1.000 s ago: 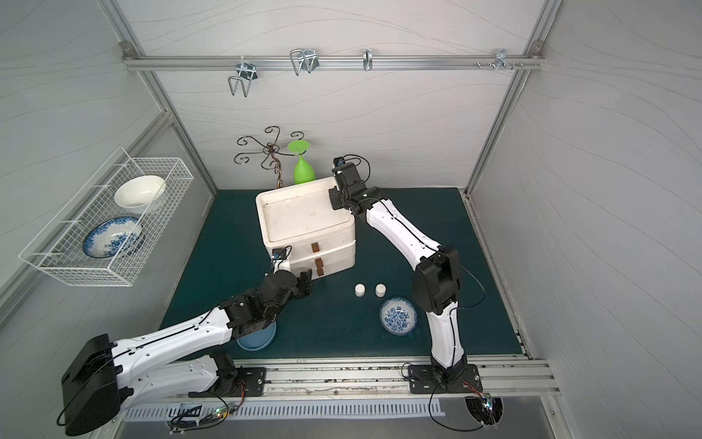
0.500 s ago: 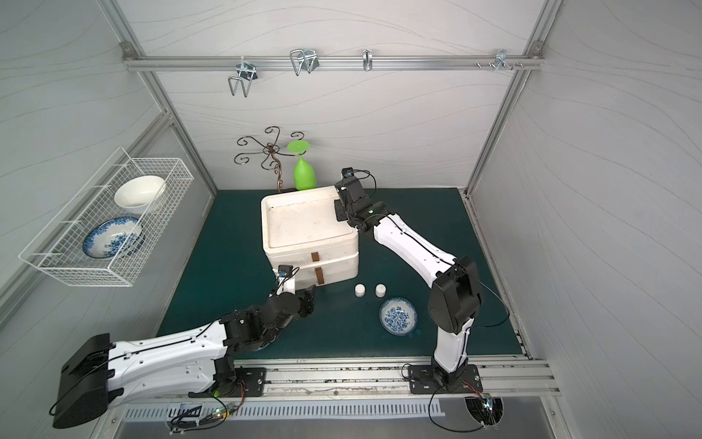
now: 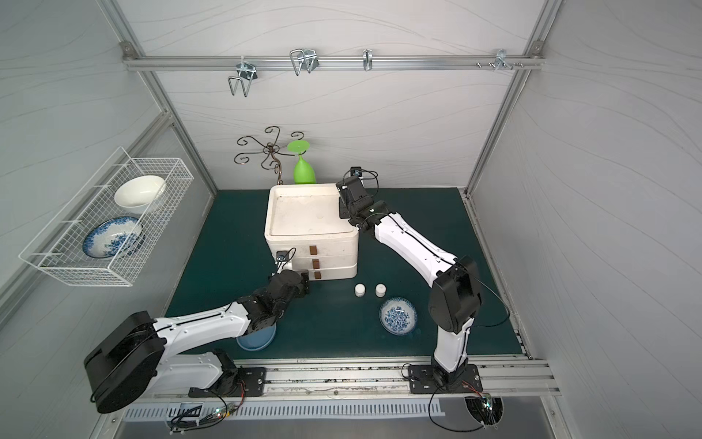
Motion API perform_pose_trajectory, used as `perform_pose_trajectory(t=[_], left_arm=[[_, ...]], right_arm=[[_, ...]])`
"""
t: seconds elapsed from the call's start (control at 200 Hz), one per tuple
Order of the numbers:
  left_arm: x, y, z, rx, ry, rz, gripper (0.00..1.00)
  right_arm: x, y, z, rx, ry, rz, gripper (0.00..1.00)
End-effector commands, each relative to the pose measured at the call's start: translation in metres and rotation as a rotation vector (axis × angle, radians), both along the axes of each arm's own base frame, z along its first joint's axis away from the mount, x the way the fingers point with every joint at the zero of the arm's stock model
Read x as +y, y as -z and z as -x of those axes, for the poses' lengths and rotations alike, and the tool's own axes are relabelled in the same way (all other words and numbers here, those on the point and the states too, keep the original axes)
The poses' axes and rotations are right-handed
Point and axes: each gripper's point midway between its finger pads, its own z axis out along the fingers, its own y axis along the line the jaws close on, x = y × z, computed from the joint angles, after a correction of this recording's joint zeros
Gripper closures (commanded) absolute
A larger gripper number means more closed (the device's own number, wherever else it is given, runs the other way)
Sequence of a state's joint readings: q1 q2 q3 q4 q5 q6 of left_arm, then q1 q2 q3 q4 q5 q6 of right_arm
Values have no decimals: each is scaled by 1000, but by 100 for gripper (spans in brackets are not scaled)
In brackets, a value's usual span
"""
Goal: Put the paint cans in the drawer according to color
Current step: Close the drawer of the storage box.
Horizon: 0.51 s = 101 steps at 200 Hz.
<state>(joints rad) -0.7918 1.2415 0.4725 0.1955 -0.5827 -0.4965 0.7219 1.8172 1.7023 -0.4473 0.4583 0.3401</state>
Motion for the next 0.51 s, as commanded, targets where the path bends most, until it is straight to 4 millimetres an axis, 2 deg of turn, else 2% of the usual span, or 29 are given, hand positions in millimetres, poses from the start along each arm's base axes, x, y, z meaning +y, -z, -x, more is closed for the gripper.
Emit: perform_pose_trajectory(t=[0.0, 0.115, 0.215, 0.305, 0.405, 0.5], left_arm=[[-19, -49, -9, -129, 11, 115, 19], [-20, -39, 9, -77, 54, 160, 20], [-19, -16, 26, -56, 69, 187, 26], [-16, 4, 28, -26, 54, 175, 27], [-35, 13, 31, -2, 94, 172, 32], [-53, 19, 40, -23, 109, 104, 28]], right_arm=[[10, 96, 81, 405, -262, 163, 100], [2, 96, 75, 405, -218, 131, 100], [-4, 92, 71, 381, -173, 97, 100], [-7, 89, 69, 364, -143, 81, 100], [-7, 90, 68, 364, -126, 71, 100], [-7, 91, 69, 370, -114, 61, 100]])
